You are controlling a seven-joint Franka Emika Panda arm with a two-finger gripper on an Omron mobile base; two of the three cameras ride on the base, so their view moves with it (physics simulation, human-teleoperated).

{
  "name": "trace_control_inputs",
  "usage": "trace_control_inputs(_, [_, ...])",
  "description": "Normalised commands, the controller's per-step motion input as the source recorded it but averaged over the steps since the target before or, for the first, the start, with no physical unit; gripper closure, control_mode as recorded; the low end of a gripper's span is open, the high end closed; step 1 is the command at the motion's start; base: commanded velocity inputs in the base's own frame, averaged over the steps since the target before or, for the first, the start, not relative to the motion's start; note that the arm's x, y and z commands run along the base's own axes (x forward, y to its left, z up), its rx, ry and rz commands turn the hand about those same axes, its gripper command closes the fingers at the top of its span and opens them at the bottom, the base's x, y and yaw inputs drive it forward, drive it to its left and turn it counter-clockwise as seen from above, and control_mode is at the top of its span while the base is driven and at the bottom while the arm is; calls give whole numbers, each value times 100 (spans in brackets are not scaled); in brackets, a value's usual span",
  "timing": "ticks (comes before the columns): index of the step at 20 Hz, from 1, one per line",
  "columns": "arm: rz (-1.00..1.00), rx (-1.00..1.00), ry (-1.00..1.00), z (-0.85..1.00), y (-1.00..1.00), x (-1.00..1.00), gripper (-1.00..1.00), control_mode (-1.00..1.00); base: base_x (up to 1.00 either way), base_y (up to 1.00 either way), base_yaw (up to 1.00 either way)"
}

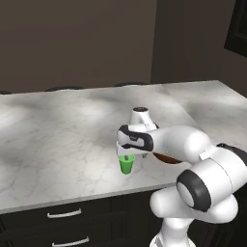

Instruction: Pick the cup and bowl and place them in the sink. Then turn on the water.

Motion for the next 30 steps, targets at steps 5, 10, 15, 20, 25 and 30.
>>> trace_control_inputs(5, [0,0,0,-13,0,0,-100,-100,0,0,0])
trace_control_inputs(10, [0,0,0,-13,0,0,-100,-100,0,0,0])
trace_control_inputs(15, [0,0,1,-8,0,0,-100,-100,0,0,0])
trace_control_inputs(20, [0,0,2,-1,0,0,100,-100,0,0,0])
trace_control_inputs(25, [0,0,0,0,0,0,100,-100,0,0,0])
trace_control_inputs(30, [0,0,0,0,0,0,100,-100,0,0,0])
